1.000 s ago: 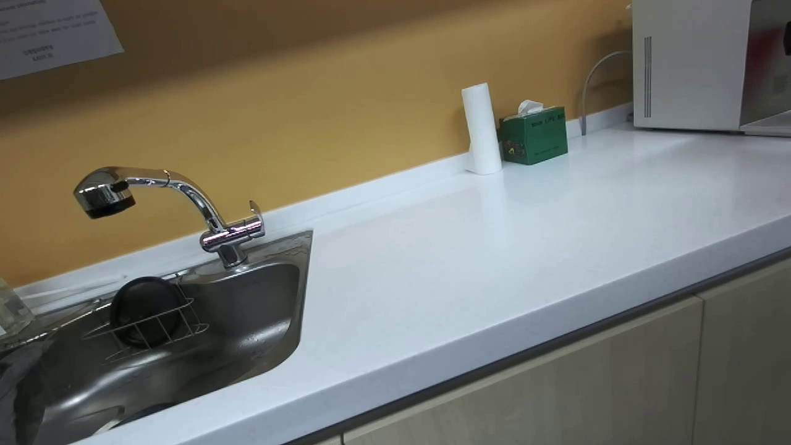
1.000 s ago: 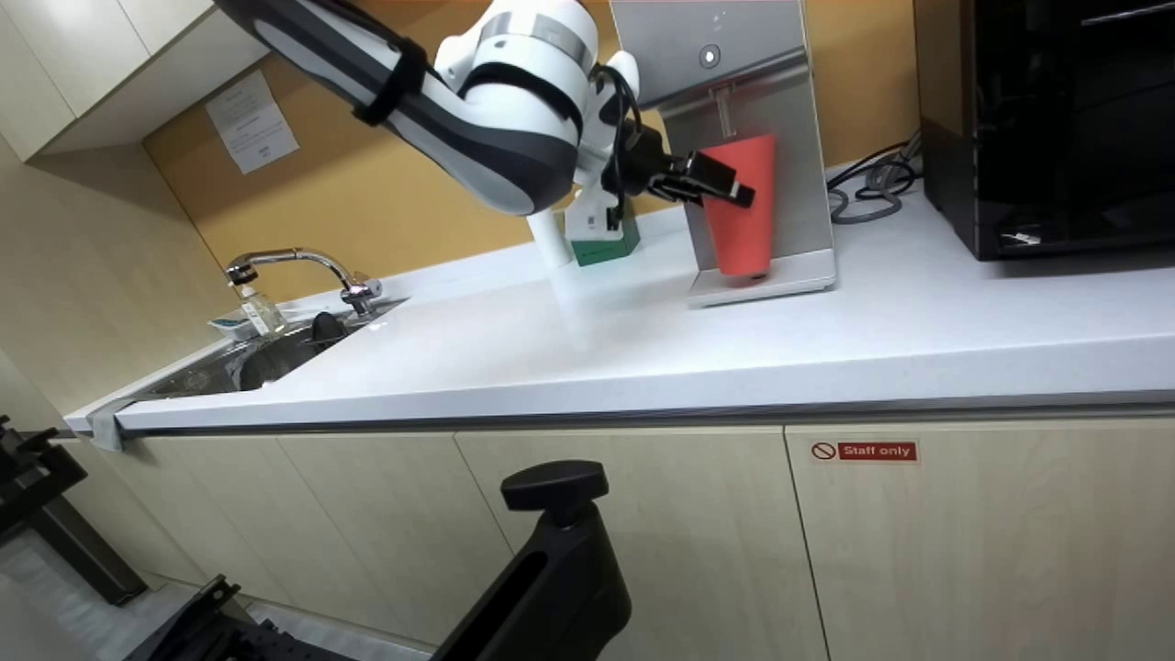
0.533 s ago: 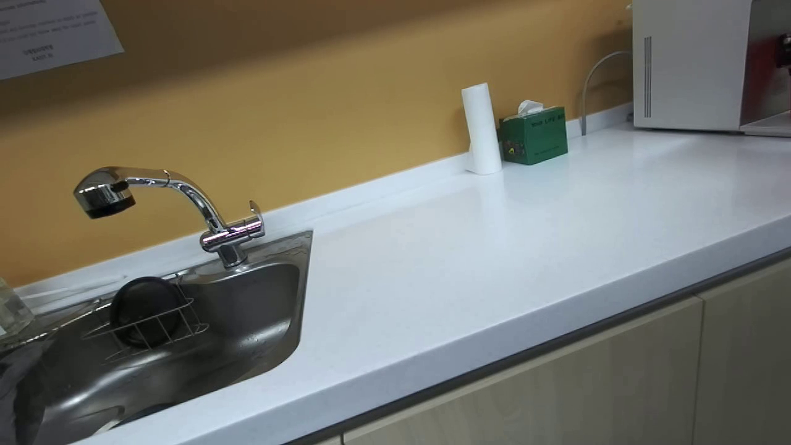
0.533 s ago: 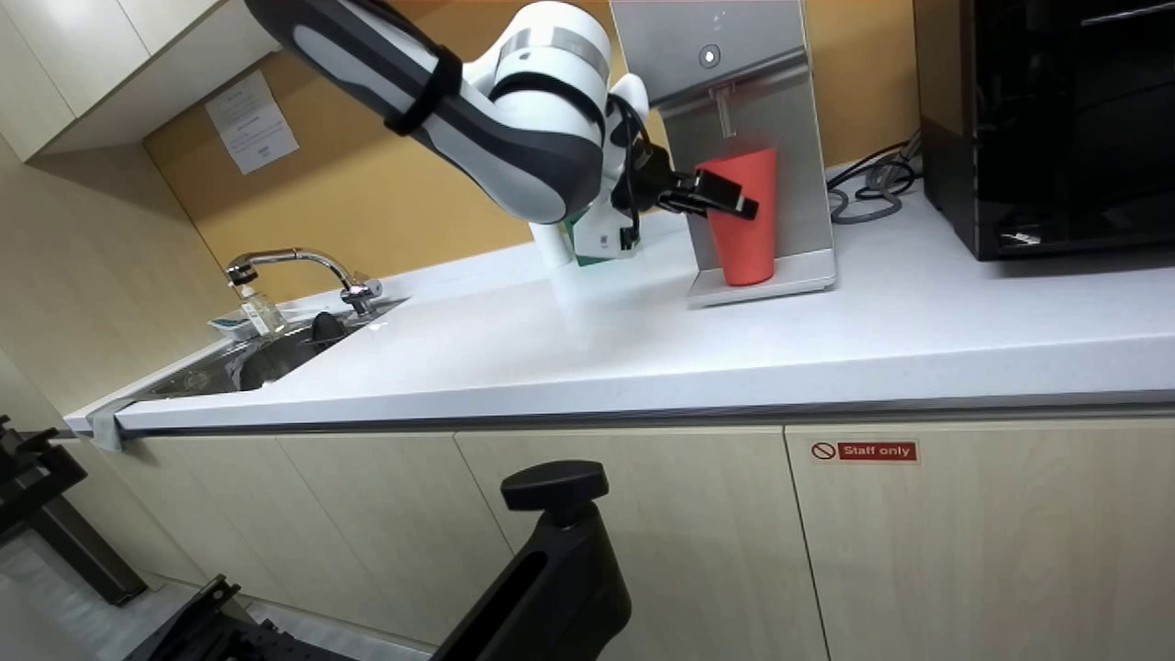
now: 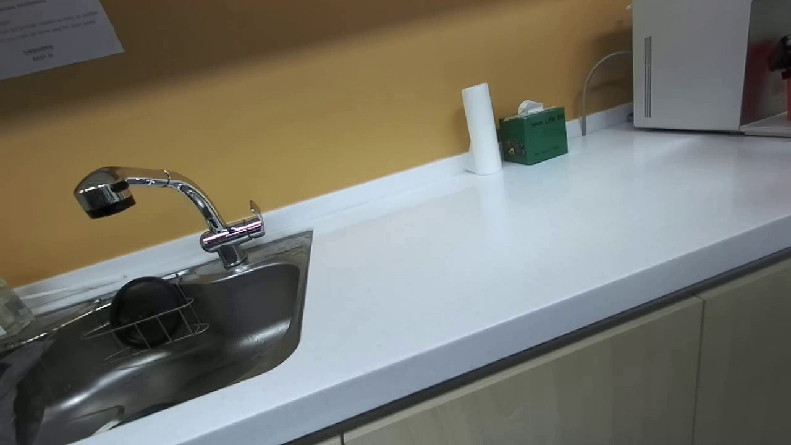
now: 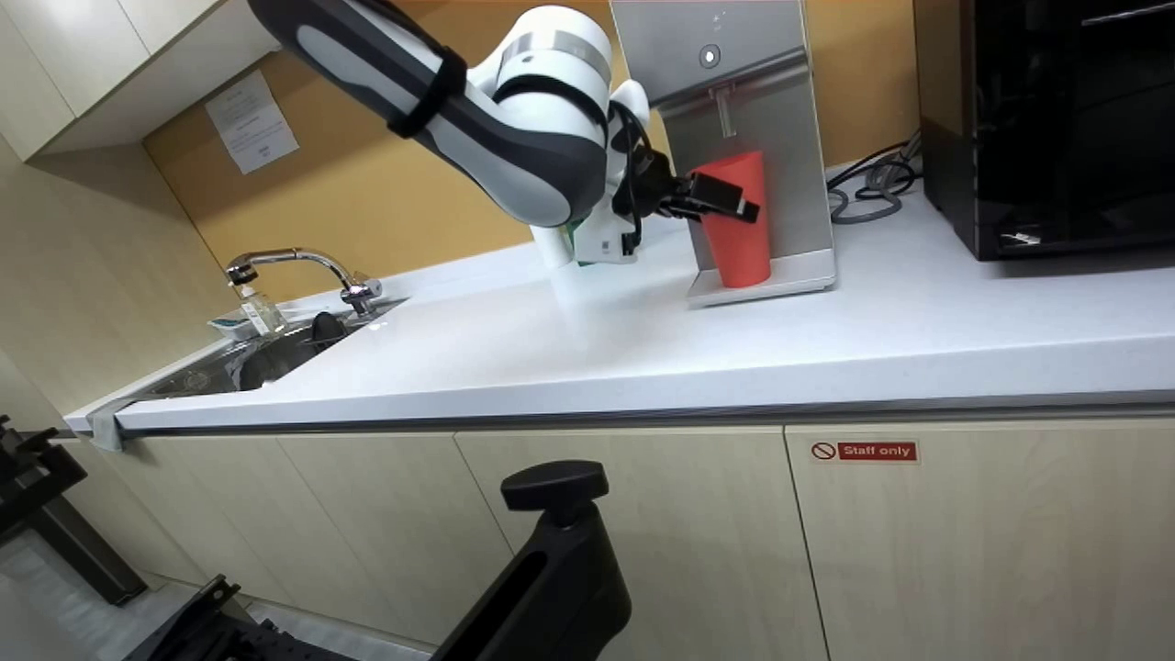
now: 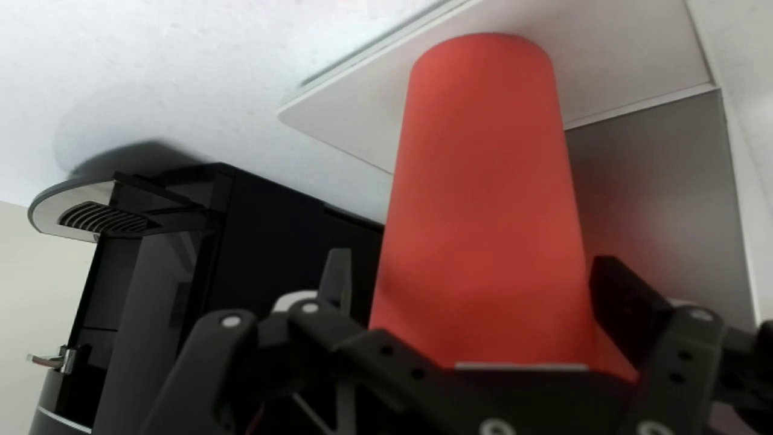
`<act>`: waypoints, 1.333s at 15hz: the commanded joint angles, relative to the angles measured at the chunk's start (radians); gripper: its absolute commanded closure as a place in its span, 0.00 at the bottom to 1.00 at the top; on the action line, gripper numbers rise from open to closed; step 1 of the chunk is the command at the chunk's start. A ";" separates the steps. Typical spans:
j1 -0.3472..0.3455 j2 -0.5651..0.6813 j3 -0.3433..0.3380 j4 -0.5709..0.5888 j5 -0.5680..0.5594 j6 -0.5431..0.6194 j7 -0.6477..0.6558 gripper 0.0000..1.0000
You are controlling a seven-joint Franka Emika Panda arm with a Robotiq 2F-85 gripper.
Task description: Put the orange cup under the tap dispenser
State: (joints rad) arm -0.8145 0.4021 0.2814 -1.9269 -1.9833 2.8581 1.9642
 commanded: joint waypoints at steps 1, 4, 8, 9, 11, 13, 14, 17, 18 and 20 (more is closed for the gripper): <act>-0.007 -0.040 -0.013 -0.059 0.050 0.025 -0.065 0.00; -0.014 -0.072 -0.018 -0.114 0.132 0.049 -0.164 0.00; -0.024 -0.132 -0.022 -0.210 0.316 0.100 -0.384 0.00; -0.028 -0.155 -0.018 -0.241 0.373 0.111 -0.452 0.00; 0.105 -0.221 -0.164 -0.314 0.538 0.157 -0.608 0.00; 0.177 -0.276 -0.233 -0.401 0.709 0.166 -0.787 0.00; 0.086 -0.304 -0.127 -0.446 0.776 0.137 -0.880 0.00; 0.092 -0.396 -0.084 -0.558 1.044 0.089 -1.147 0.00; 0.095 -0.428 -0.070 -0.582 1.128 0.070 -1.224 0.00; 0.278 -0.486 -0.226 -0.613 1.309 0.040 -1.380 0.00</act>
State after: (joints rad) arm -0.6780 0.0354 0.1662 -2.4640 -0.8602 2.9509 0.7556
